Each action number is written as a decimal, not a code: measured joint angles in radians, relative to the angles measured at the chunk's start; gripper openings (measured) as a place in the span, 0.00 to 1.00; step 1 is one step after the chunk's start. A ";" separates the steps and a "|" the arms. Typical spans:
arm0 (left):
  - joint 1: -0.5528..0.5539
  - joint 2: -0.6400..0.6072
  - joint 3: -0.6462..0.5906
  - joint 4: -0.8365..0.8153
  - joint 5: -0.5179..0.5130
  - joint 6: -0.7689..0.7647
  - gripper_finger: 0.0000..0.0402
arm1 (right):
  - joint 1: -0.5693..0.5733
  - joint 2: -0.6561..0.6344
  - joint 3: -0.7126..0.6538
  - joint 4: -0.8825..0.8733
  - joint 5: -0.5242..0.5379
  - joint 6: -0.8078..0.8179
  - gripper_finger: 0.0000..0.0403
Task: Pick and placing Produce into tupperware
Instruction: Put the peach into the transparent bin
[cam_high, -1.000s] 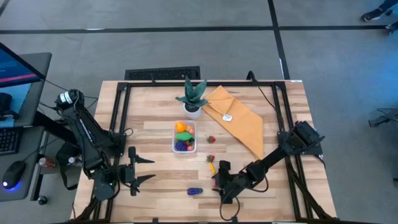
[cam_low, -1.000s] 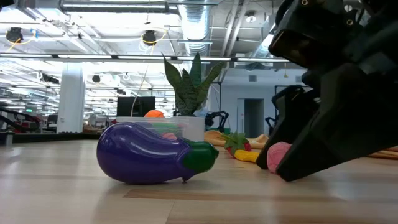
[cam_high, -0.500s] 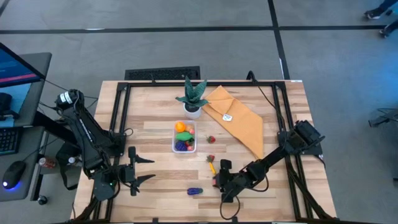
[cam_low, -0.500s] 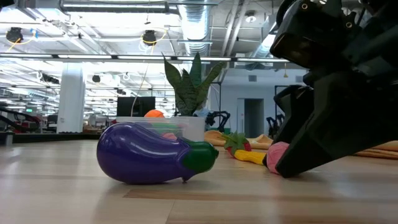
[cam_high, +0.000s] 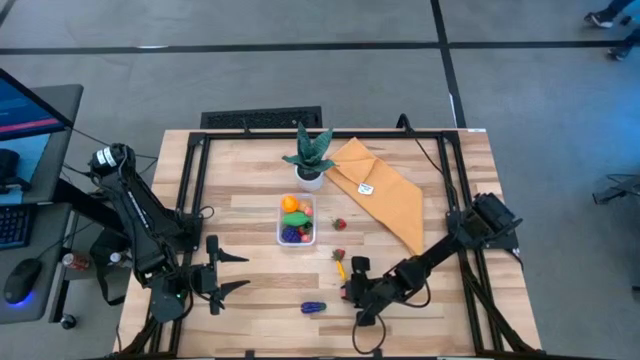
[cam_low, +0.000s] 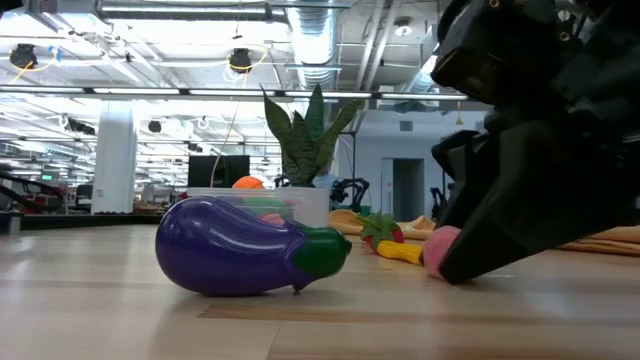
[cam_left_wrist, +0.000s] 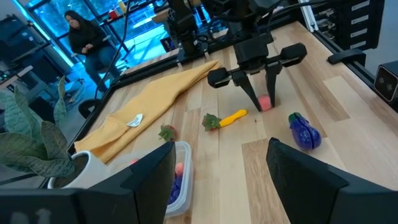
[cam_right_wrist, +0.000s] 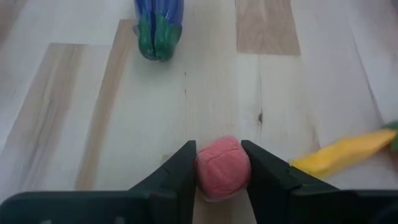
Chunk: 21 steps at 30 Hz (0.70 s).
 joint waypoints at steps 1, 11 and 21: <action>0.000 0.000 0.000 0.000 0.000 0.000 0.60 | -0.004 0.001 0.007 -0.002 0.000 -0.017 0.28; 0.000 0.000 0.000 0.000 0.000 0.000 0.60 | -0.043 -0.029 0.082 -0.047 0.006 -0.205 0.27; 0.000 0.000 0.000 0.000 0.000 0.000 0.60 | -0.062 -0.177 0.085 -0.108 0.087 -0.362 0.27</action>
